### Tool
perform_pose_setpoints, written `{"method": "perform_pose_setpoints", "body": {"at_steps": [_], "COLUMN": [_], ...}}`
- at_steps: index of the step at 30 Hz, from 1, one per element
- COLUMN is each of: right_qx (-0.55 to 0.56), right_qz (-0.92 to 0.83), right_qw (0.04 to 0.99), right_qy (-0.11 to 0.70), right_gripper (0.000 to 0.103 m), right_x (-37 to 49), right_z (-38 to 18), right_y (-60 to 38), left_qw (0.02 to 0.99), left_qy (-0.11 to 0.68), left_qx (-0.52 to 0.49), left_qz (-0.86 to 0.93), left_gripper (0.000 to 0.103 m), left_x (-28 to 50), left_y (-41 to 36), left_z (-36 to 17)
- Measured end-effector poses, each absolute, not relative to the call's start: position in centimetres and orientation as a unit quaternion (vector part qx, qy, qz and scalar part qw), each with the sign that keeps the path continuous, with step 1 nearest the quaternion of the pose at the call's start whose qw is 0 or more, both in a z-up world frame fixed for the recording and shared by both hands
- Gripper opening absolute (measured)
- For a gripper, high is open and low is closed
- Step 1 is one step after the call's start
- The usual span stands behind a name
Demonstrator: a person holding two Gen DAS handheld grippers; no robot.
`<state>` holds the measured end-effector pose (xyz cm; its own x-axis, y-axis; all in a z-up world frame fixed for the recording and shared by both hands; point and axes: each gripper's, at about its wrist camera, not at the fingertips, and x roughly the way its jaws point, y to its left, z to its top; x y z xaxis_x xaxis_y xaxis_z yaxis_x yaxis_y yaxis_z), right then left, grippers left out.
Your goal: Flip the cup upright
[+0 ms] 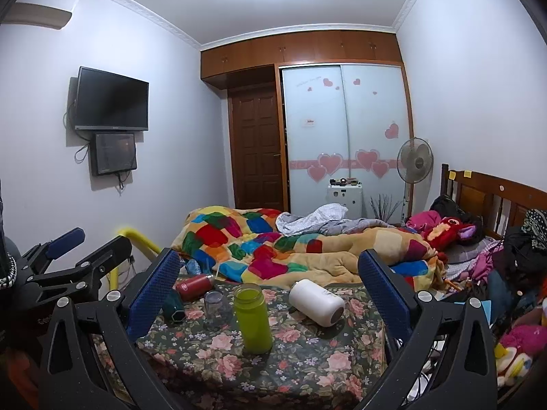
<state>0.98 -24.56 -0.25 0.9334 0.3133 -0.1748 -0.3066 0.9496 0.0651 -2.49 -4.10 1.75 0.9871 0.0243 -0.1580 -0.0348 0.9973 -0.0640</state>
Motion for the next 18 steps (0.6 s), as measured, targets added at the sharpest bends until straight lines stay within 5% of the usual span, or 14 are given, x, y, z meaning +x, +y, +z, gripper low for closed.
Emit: {"method": "perform_pose_setpoints", "body": {"at_steps": [18], "right_qx": [0.011], "right_qz": [0.165], "right_qw": [0.982], "right_qy": [0.096], "right_gripper": [0.103], "right_x": [0.75], "right_z": [-0.29], "right_y": [-23.90], "left_qw": [0.996], "left_qy": [0.078], "left_qx": [-0.031], "left_qz": [0.019], "left_gripper": [0.103], "left_x": [-2.50], "left_y": [-3.67], "left_z": [1.62]}}
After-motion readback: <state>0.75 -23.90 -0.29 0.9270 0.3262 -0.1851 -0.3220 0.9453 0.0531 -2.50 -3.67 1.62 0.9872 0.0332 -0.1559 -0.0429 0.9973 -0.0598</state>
